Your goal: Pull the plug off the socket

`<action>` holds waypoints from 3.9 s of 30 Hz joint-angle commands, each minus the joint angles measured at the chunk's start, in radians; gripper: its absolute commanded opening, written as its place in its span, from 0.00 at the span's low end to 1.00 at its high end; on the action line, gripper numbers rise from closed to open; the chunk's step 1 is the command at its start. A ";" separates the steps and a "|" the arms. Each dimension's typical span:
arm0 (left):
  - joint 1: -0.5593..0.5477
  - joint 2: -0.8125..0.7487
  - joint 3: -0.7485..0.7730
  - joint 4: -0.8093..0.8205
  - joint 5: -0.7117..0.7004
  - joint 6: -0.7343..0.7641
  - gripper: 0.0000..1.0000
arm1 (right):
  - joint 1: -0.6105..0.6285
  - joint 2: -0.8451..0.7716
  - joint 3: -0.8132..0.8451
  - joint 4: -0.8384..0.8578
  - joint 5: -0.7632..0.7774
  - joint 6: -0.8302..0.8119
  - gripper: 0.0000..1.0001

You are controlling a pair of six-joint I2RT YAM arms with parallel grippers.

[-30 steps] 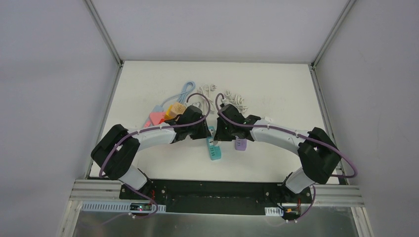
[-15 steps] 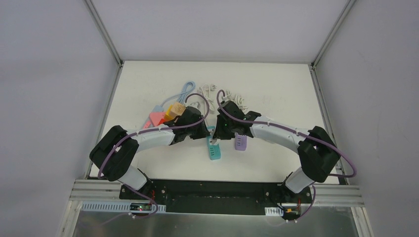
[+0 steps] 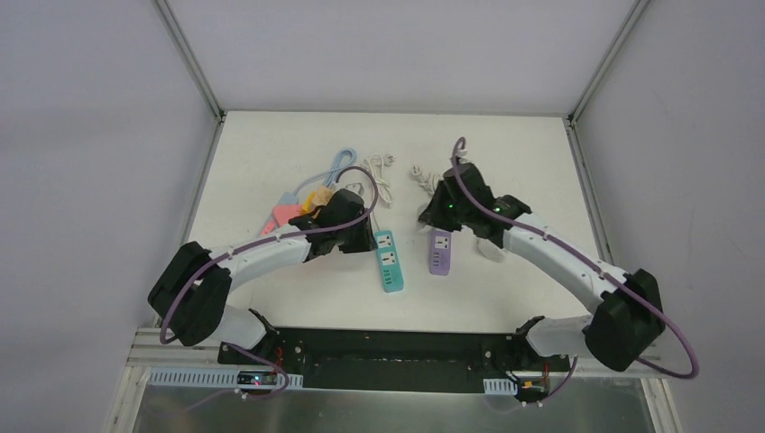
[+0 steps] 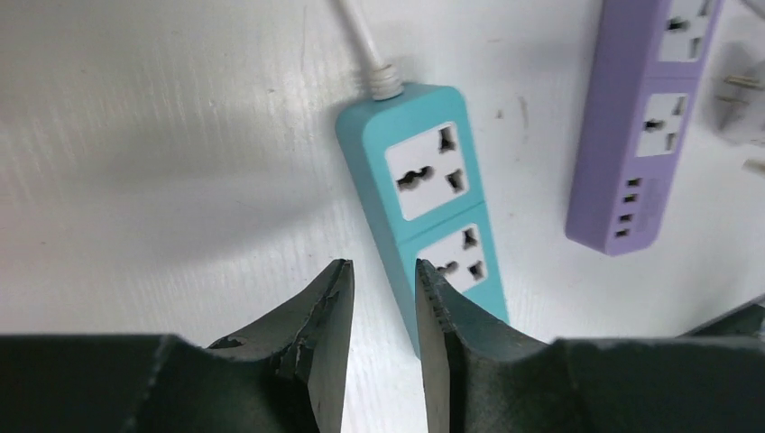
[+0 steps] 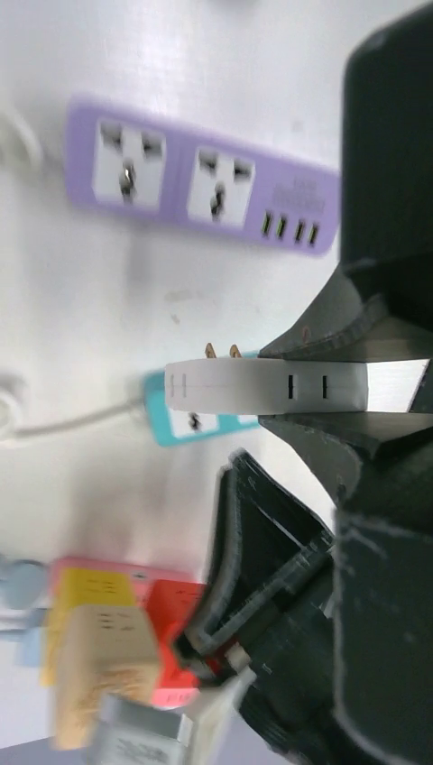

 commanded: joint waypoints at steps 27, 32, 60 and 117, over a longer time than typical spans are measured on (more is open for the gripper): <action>0.009 -0.784 0.052 -0.402 -0.593 0.143 0.88 | -0.862 -0.024 -0.138 0.351 -0.390 0.040 0.17; 0.009 -0.750 0.077 -0.456 -0.613 0.122 0.92 | -0.931 0.170 -0.077 0.386 -0.518 0.033 0.18; 0.320 -0.482 0.275 -0.696 -0.343 0.033 0.94 | -0.951 -0.061 -0.205 0.232 -0.448 -0.033 0.74; 0.512 -0.542 0.184 -0.665 -0.233 0.052 0.75 | 0.219 0.633 0.667 0.132 0.225 0.181 0.87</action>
